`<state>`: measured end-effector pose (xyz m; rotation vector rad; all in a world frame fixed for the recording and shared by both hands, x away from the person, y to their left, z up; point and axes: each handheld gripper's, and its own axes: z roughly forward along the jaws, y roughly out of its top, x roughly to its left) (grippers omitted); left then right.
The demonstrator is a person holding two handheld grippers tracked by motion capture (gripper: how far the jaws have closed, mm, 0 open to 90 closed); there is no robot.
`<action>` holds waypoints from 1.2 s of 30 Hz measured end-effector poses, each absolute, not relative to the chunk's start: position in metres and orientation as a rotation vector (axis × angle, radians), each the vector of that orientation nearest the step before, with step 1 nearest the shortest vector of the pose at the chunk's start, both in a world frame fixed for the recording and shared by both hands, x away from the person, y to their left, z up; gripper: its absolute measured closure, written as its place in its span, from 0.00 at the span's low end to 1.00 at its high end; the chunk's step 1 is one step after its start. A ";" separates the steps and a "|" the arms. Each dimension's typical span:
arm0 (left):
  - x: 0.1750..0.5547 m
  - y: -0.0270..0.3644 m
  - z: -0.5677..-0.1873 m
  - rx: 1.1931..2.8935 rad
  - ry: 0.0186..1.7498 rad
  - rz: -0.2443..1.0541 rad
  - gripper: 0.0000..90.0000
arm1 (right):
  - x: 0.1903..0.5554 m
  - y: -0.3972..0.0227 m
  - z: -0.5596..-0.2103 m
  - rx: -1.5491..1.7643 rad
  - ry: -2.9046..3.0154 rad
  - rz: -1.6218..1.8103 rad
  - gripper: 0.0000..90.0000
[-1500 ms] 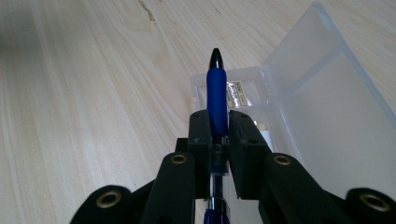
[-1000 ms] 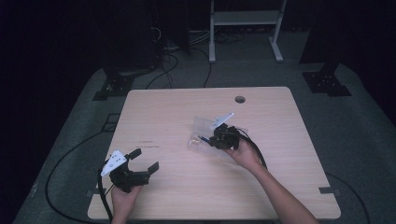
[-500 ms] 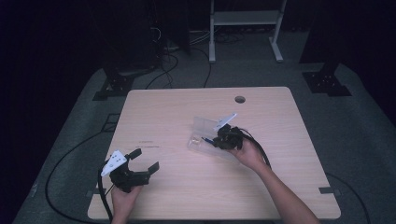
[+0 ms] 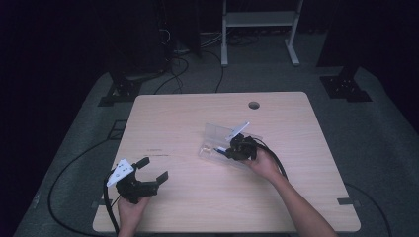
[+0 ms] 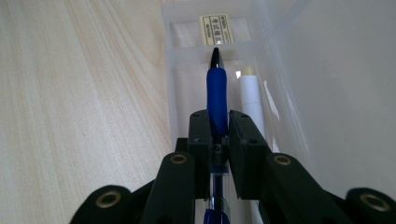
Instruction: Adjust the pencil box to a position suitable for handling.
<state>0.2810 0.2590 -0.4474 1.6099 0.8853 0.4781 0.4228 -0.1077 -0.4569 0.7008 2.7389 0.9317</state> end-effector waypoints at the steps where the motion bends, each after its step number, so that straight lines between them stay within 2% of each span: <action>1: 0.281 0.259 -0.447 1.613 0.885 0.478 0.02 | 0.423 -0.108 -0.458 0.699 2.743 0.929 0.88; 18: 0.281 0.259 -0.447 1.615 0.884 0.478 0.02 | 0.425 -0.109 -0.466 0.711 2.756 0.906 0.88; 20: 0.281 0.259 -0.447 1.614 0.884 0.477 0.02 | 0.425 -0.109 -0.467 0.717 2.766 0.915 0.87; 21: 0.281 0.259 -0.447 1.615 0.884 0.478 0.02 | 0.425 -0.109 -0.467 0.725 2.771 0.920 0.81; 22: 0.281 0.259 -0.447 1.613 0.885 0.478 0.02 | 0.425 -0.109 -0.467 0.735 2.764 0.923 0.79; 36: 0.281 0.258 -0.448 1.611 0.892 0.477 0.02 | 0.418 -0.116 -0.462 0.745 2.747 0.989 0.78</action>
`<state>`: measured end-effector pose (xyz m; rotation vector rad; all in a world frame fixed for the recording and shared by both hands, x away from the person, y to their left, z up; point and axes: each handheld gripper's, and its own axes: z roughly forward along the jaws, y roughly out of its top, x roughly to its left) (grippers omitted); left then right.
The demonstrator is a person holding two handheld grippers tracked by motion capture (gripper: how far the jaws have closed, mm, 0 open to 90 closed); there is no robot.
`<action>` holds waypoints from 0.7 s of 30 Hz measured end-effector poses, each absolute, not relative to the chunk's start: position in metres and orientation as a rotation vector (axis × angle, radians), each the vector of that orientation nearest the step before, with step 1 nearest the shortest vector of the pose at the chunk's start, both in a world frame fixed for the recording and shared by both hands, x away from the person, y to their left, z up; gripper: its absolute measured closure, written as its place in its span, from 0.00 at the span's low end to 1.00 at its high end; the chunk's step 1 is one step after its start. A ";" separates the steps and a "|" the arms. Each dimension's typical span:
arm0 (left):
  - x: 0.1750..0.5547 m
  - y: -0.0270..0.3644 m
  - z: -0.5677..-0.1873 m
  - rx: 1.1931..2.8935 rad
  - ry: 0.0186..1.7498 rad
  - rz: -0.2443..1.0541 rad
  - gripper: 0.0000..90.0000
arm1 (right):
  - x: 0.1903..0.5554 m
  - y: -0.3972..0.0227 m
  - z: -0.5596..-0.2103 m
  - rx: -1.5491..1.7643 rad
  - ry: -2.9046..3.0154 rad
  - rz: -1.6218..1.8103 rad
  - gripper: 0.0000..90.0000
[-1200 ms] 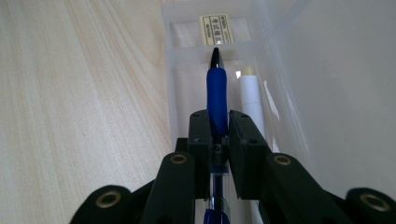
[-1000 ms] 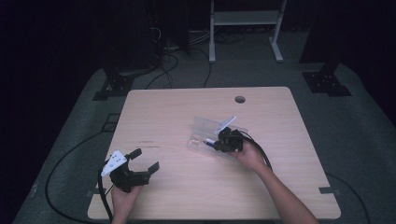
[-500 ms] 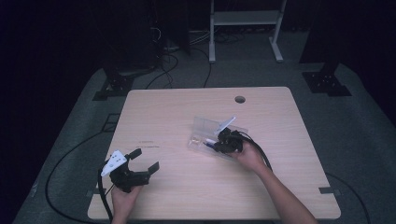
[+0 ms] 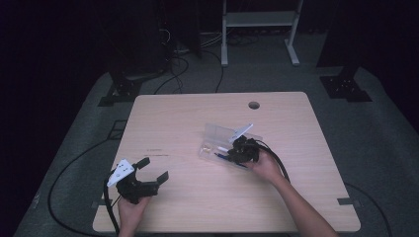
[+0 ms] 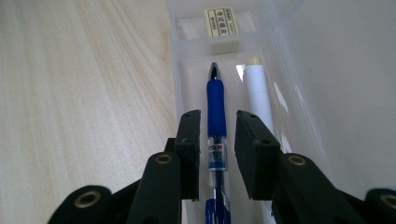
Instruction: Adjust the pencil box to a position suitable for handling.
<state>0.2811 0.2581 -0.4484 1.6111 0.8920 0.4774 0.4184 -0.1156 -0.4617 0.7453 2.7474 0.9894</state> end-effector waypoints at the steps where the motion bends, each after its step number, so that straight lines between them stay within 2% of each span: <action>1: 0.281 0.258 -0.448 1.610 0.893 0.477 0.02 | 0.418 -0.116 -0.461 0.747 2.746 0.999 0.78; 21: 0.277 0.260 -0.450 1.617 0.912 0.488 0.02 | 0.403 -0.140 -0.449 0.720 2.727 1.163 0.66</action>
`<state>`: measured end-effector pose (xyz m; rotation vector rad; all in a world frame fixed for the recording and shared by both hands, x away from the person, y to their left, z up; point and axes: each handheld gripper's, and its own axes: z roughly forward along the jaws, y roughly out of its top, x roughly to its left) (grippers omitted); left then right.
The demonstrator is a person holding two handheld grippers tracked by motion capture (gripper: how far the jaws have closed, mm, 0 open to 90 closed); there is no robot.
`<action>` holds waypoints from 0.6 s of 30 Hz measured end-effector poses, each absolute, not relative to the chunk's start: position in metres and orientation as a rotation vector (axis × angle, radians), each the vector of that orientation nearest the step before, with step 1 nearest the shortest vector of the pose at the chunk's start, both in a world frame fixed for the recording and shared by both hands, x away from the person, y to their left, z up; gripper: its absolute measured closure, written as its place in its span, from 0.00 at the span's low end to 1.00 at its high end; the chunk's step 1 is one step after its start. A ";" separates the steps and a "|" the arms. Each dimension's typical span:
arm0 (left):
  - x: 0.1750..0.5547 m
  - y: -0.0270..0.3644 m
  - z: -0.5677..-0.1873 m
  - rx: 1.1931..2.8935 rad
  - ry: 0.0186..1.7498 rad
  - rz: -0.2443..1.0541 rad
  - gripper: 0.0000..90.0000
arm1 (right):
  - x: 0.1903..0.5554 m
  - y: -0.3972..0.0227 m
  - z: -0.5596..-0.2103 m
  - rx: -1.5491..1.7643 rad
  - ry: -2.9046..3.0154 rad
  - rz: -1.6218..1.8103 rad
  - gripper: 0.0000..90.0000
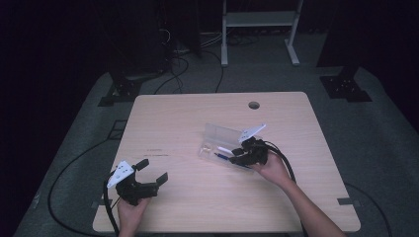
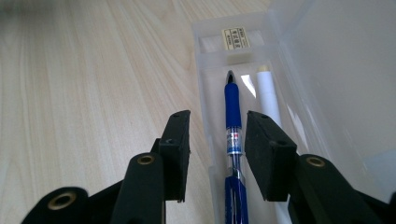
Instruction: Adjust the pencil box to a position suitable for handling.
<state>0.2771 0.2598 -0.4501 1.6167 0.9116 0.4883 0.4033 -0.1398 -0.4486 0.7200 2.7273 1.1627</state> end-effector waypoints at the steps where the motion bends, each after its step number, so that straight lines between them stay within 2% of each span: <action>1: 0.277 0.260 -0.450 1.617 0.911 0.489 0.02 | 0.402 -0.140 -0.448 0.714 2.729 1.161 0.66; 18: 0.277 0.260 -0.450 1.619 0.904 0.488 0.02 | 0.394 -0.150 -0.437 0.703 2.714 1.194 0.61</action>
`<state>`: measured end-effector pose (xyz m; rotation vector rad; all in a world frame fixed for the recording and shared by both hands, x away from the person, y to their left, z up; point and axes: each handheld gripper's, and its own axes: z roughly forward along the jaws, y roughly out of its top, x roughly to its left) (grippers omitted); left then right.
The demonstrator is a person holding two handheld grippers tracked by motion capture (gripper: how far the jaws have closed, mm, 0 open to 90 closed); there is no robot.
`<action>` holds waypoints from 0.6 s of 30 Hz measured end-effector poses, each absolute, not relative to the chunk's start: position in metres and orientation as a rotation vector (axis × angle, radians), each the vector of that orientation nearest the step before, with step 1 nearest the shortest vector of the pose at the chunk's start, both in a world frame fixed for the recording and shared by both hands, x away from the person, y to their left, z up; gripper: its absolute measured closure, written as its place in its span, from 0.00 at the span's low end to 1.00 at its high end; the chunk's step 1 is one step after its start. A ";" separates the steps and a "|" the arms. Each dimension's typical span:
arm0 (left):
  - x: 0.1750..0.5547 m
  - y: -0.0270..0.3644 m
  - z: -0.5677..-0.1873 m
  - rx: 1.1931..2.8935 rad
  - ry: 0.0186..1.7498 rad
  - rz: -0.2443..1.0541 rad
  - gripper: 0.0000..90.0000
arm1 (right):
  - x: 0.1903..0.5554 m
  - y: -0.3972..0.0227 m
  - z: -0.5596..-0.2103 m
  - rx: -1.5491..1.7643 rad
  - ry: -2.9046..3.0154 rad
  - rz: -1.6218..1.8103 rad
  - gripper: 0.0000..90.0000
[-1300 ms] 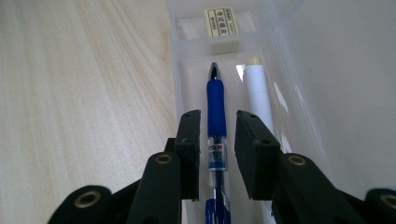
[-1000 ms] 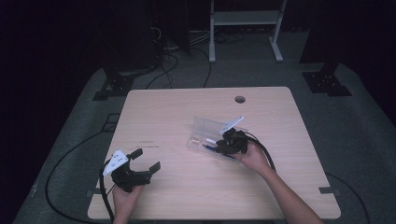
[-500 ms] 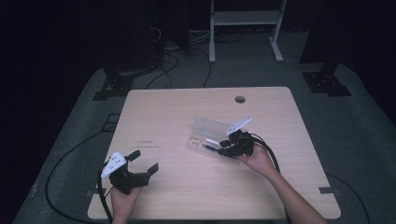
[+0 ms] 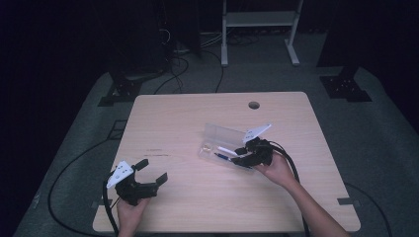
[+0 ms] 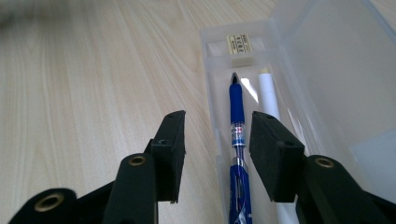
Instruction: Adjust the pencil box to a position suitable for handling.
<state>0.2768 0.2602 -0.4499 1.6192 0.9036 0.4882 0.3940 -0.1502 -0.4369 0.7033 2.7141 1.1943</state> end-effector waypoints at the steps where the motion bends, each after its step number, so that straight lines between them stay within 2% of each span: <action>1: 0.277 0.260 -0.450 1.621 0.903 0.490 0.02 | 0.393 -0.152 -0.436 0.710 2.711 1.201 0.61; 18: 0.277 0.258 -0.451 1.626 0.904 0.486 0.02 | 0.375 -0.186 -0.438 0.766 2.652 1.269 0.55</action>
